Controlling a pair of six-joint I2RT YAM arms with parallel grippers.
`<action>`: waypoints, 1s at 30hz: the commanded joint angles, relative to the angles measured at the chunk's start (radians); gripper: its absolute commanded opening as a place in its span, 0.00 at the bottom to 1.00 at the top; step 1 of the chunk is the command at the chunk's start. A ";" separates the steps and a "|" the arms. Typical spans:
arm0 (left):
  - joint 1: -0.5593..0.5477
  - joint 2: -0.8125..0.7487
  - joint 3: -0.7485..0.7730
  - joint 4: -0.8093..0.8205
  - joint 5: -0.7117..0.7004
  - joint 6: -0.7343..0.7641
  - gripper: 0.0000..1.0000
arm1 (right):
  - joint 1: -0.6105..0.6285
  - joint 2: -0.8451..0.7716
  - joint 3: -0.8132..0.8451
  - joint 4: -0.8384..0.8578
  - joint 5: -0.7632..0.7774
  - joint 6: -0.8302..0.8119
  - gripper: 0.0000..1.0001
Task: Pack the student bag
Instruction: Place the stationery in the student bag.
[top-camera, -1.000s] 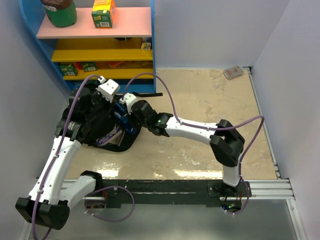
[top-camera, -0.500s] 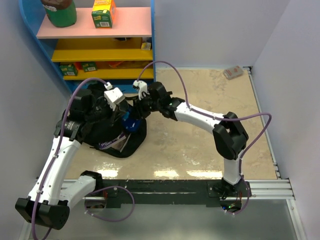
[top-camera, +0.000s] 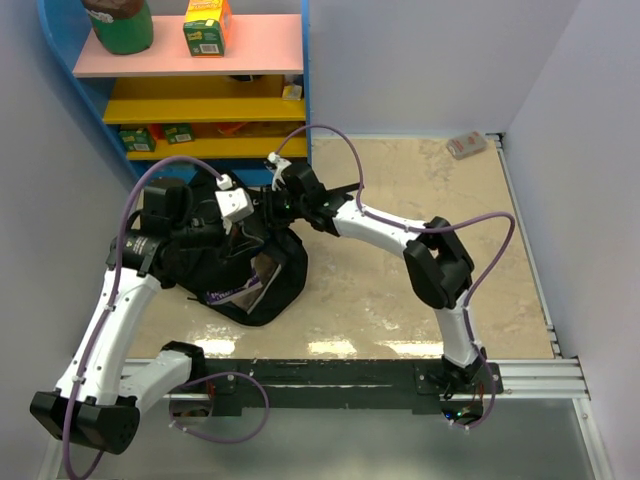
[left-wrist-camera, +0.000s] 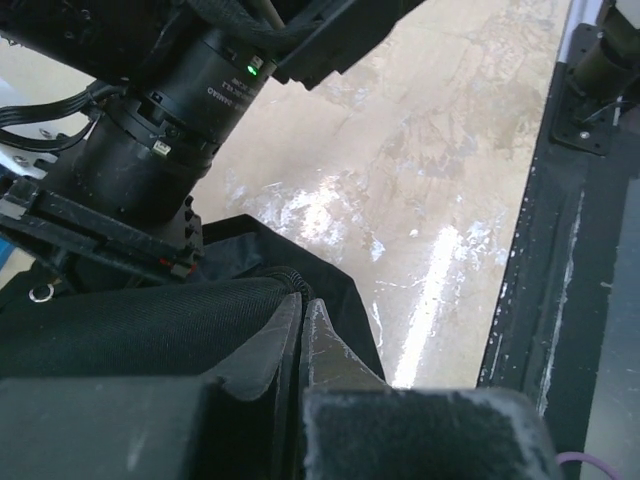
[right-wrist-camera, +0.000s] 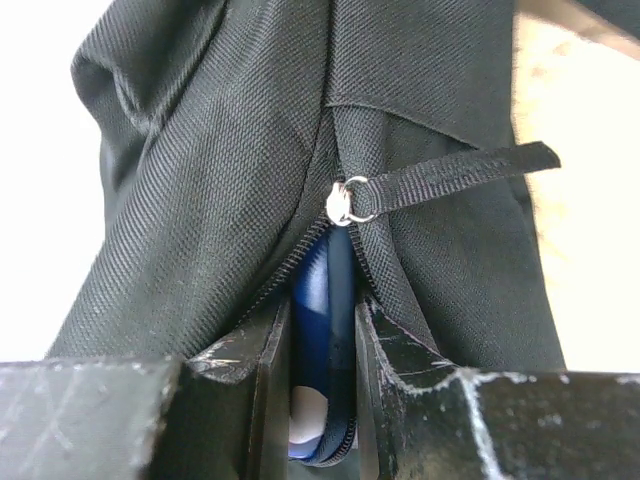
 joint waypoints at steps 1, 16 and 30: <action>-0.014 0.011 0.017 -0.014 0.183 0.023 0.00 | 0.025 -0.118 -0.039 0.204 0.236 0.108 0.29; -0.011 -0.021 -0.052 0.150 -0.139 -0.058 0.37 | -0.005 -0.503 -0.473 0.061 0.555 -0.101 0.88; -0.013 0.003 -0.067 0.202 -0.392 -0.089 0.33 | -0.001 -0.341 -0.472 0.191 0.319 -0.136 0.56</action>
